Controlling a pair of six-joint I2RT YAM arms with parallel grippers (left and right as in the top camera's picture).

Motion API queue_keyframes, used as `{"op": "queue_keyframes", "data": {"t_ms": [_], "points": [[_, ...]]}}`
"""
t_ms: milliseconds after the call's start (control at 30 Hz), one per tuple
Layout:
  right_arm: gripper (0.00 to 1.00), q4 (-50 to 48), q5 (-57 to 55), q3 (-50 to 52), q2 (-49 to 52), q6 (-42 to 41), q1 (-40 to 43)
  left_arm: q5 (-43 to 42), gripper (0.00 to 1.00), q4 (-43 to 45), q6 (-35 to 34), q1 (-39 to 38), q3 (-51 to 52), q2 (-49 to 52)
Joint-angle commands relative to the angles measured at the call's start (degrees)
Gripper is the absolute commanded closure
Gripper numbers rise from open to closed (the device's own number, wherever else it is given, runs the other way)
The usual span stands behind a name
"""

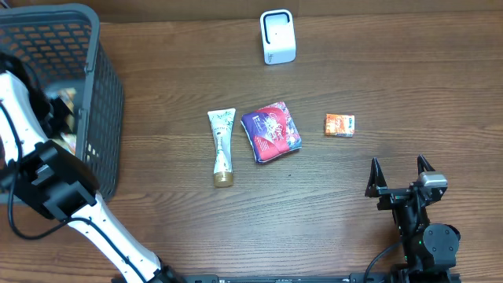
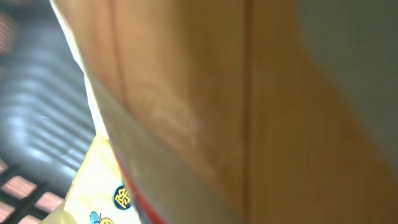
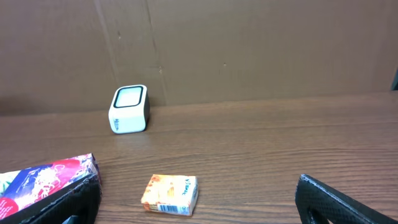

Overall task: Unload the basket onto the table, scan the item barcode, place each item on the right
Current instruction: 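Grasp the yellow snack bag with the left gripper and lift, then place the snack bag on the table left of the Pantene tube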

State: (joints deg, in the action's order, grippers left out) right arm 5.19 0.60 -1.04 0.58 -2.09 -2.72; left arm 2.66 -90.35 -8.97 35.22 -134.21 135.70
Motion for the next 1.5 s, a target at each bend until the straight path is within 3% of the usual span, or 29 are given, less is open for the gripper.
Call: {"op": "queue_keyframes", "data": {"t_ms": [0,200,333,433,600,767,1000,1233,1467], "points": [[0.00,-0.35,-0.55,0.57,-0.42,0.20,0.07,-6.58,0.96,-3.32,0.22,-0.46,-15.61,-4.20],[0.00,-0.35,-0.55,0.57,-0.42,0.20,0.07,-10.19,0.96,-5.46,0.00,-0.74,-30.32,-12.09],[0.00,-0.35,-0.55,0.57,-0.42,0.20,0.07,-10.54,0.96,-6.38,-0.50,-1.68,-33.66,-19.30],[0.00,-0.35,-0.55,0.57,-0.42,0.20,0.07,-16.15,0.96,-6.45,-0.42,-3.48,-33.70,-25.64],[0.00,-0.35,-0.55,0.57,-0.42,0.20,0.07,-26.32,0.96,-6.47,0.24,-10.49,-33.66,-31.02],[0.00,-0.35,-0.55,0.57,-0.42,0.20,0.07,-24.55,0.96,-6.47,-0.07,-23.54,-31.76,-31.67],[0.00,-0.35,-0.55,0.57,-0.42,0.20,0.07,-16.17,0.96,-6.47,-0.44,-37.40,-14.49,-31.67],[0.00,-0.35,-0.55,0.57,-0.42,0.20,0.07,-4.22,0.96,-5.44,-4.66,-42.93,12.70,-31.67],[0.00,-0.35,-0.55,0.57,-0.42,0.20,0.07,-4.50,0.96,11.37,-6.51,-43.15,37.57,-31.61]]}}
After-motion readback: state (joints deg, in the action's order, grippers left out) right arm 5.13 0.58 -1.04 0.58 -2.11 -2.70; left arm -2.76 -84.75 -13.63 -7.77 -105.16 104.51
